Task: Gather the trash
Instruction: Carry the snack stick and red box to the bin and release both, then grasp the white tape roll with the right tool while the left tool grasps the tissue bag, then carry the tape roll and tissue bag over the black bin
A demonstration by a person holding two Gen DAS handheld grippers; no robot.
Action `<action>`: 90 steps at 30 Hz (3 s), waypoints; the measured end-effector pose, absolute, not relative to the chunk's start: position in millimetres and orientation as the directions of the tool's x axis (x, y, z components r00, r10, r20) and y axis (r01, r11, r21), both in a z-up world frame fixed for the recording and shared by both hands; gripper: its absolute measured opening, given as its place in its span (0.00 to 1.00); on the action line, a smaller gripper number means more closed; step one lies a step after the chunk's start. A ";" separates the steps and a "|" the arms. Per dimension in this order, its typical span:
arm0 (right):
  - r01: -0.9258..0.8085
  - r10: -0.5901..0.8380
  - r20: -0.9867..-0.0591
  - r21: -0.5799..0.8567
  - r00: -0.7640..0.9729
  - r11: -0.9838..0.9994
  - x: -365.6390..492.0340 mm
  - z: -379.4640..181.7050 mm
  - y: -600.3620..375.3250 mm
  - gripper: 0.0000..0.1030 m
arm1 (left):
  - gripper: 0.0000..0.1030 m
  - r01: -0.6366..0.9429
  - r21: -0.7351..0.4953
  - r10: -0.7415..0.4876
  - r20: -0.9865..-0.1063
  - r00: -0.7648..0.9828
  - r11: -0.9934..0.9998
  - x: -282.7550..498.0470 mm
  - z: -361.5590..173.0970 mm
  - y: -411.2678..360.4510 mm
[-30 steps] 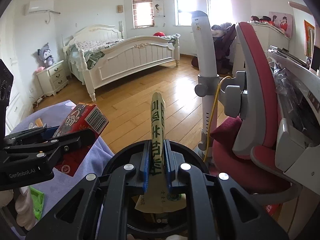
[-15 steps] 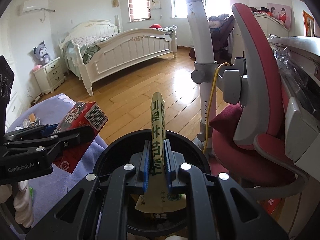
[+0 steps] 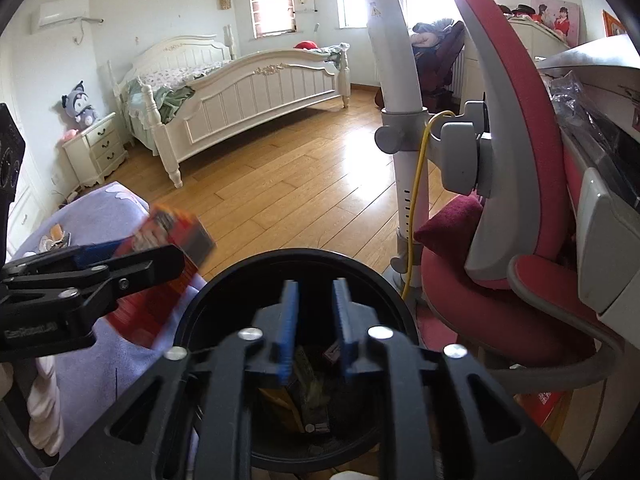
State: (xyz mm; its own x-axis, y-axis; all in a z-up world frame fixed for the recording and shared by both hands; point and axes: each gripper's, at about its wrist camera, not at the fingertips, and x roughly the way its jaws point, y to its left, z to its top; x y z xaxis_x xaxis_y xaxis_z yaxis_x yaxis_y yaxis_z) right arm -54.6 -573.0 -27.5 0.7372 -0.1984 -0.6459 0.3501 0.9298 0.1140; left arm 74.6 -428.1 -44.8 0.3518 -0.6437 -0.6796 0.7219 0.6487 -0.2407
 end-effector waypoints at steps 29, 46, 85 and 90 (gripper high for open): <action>-0.119 0.278 -0.672 0.273 0.686 0.955 31.5 11.4 -424.5 0.91 | 0.87 0.259 -0.142 -0.289 -0.632 0.719 0.955 71.8 -7.7 -87.1; -0.474 0.406 -0.793 0.172 0.454 0.864 165.7 4.0 -241.5 0.69 | 0.87 0.524 -0.063 -0.380 -0.762 0.524 0.850 136.5 -37.9 -30.0; -0.195 0.306 -0.536 0.254 0.787 0.947 52.2 60.7 -370.5 0.16 | 0.35 0.550 -0.172 -0.539 -0.564 0.625 0.817 97.1 56.8 -107.3; -0.071 0.161 -0.525 0.188 0.836 0.980 22.4 62.6 -419.7 0.16 | 0.35 0.637 -0.207 -0.627 -0.550 0.552 0.743 85.8 56.5 -178.9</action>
State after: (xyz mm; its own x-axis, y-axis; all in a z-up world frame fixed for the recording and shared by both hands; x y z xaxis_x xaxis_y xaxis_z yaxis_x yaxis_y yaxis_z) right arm 22.4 -419.7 62.6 0.8356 0.1610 -0.5252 -0.0707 0.9797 0.1878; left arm 85.8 -178.9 56.5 0.5520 -0.6269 -0.5498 0.6368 0.7426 -0.2074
